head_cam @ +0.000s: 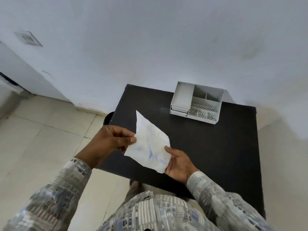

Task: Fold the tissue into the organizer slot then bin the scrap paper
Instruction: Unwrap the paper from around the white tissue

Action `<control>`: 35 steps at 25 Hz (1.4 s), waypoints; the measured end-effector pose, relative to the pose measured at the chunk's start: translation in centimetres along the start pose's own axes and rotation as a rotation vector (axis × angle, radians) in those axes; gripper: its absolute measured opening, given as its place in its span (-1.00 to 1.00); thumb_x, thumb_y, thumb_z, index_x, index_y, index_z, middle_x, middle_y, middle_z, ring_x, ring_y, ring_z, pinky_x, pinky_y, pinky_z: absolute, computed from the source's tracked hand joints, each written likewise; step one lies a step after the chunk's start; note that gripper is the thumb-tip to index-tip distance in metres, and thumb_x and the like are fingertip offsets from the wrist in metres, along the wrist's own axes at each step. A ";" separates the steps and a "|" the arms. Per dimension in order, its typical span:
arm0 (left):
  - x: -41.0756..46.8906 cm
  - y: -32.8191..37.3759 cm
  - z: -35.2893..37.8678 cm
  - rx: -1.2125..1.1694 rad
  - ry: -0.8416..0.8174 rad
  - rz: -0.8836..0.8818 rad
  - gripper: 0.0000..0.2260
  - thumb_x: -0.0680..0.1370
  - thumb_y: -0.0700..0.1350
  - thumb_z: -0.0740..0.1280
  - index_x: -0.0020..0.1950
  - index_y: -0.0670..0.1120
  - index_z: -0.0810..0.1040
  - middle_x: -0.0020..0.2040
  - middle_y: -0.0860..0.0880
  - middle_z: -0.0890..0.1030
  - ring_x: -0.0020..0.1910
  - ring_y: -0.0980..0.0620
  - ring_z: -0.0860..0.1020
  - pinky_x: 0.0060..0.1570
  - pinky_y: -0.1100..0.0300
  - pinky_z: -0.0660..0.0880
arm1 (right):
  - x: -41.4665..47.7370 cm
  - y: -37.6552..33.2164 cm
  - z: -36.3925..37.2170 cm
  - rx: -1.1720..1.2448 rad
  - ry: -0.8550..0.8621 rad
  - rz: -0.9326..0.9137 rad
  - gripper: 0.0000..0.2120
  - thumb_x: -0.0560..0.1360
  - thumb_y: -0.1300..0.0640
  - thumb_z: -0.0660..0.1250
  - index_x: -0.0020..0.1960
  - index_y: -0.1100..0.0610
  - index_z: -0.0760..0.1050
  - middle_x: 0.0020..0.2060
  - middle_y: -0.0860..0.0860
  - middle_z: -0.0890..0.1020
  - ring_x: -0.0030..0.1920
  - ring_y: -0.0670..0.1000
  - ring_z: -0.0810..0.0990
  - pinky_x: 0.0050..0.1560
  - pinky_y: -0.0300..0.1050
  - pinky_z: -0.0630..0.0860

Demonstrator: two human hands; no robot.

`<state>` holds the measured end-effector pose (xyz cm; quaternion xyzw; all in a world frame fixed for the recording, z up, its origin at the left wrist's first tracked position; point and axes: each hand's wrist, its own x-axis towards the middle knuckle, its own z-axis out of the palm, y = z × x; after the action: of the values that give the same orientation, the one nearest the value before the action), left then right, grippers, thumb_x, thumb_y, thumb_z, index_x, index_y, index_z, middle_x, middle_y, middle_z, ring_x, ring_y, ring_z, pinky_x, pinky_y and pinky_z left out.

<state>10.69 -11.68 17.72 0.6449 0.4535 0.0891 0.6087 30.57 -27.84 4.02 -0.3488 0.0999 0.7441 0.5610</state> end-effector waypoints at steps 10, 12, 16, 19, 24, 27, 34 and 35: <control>6.3 -4.4 -8.3 0.081 -0.227 -0.116 -0.89 0.58 -0.19 0.48 -0.08 -0.04 0.78 -0.10 -0.07 0.80 -0.11 -0.04 0.75 -0.06 0.06 0.64 | 8.8 4.4 2.9 0.076 0.153 -0.014 -0.54 0.60 0.21 0.41 0.49 0.22 0.50 0.39 0.26 0.61 0.42 0.31 0.56 0.52 0.37 0.36; 7.9 -6.0 -9.0 -0.024 -0.203 -0.249 -0.80 0.63 0.02 0.41 0.16 -0.03 0.74 0.05 -0.05 0.80 0.04 -0.10 0.76 0.05 -0.01 0.66 | 9.9 4.6 3.4 0.063 0.172 -0.055 -0.58 0.64 0.24 0.36 0.48 0.22 0.50 0.39 0.24 0.62 0.41 0.29 0.57 0.50 0.38 0.37; 10.8 -8.4 -9.4 0.521 -0.012 -0.066 -0.80 0.48 0.02 0.61 -0.19 -0.06 0.70 -0.28 0.04 0.71 -0.30 0.04 0.67 -0.25 0.24 0.54 | 12.7 4.5 3.3 0.030 0.272 -0.081 -0.60 0.64 0.07 0.38 0.44 0.19 0.55 0.35 0.21 0.66 0.37 0.27 0.62 0.47 0.36 0.42; 11.9 -8.5 -8.7 0.260 -0.187 -0.171 -0.91 0.49 -0.17 0.60 -0.09 -0.16 0.75 -0.31 -0.06 0.73 -0.37 0.05 0.67 -0.30 0.28 0.63 | 14.5 5.0 2.7 0.046 0.425 -0.066 -0.58 0.60 0.08 0.43 0.41 0.21 0.56 0.27 0.22 0.70 0.31 0.28 0.66 0.39 0.36 0.51; 12.9 -8.3 -7.7 0.020 -0.280 -0.309 -0.96 0.50 -0.25 0.57 -0.07 -0.18 0.75 -0.28 -0.07 0.71 -0.33 0.03 0.64 -0.28 0.25 0.64 | 15.1 5.8 2.0 0.119 0.504 -0.047 -0.70 0.59 0.09 0.45 0.25 0.24 0.61 0.21 0.26 0.72 0.27 0.33 0.67 0.38 0.39 0.50; 13.8 -8.7 -7.5 0.194 -0.232 -0.236 -0.93 0.49 -0.20 0.60 -0.09 -0.17 0.76 -0.29 -0.07 0.71 -0.36 0.06 0.65 -0.28 0.26 0.65 | 14.9 6.0 1.4 0.140 0.506 -0.060 -0.72 0.62 0.11 0.41 0.26 0.23 0.62 0.20 0.24 0.73 0.27 0.30 0.68 0.40 0.39 0.49; 13.7 -9.0 -7.0 0.027 -0.334 -0.272 -0.91 0.48 -0.24 0.58 -0.04 -0.20 0.76 -0.23 -0.14 0.76 -0.33 0.01 0.69 -0.28 0.22 0.67 | 15.5 6.0 0.3 0.035 0.622 -0.057 -0.67 0.61 0.22 0.40 0.36 0.22 0.57 0.23 0.25 0.71 0.25 0.33 0.68 0.30 0.43 0.55; 13.8 -9.5 -7.0 0.095 -0.339 -0.265 -0.93 0.49 -0.24 0.58 -0.06 -0.19 0.77 -0.24 -0.13 0.76 -0.32 0.00 0.68 -0.25 0.20 0.68 | 15.5 6.0 0.2 0.017 0.636 -0.071 -0.68 0.61 0.23 0.39 0.36 0.21 0.57 0.23 0.25 0.71 0.25 0.32 0.68 0.30 0.42 0.56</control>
<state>9.40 1.41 5.14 0.6133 0.4291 -0.1231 0.6516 23.12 -18.00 -7.06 -0.5625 0.2640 0.5768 0.5302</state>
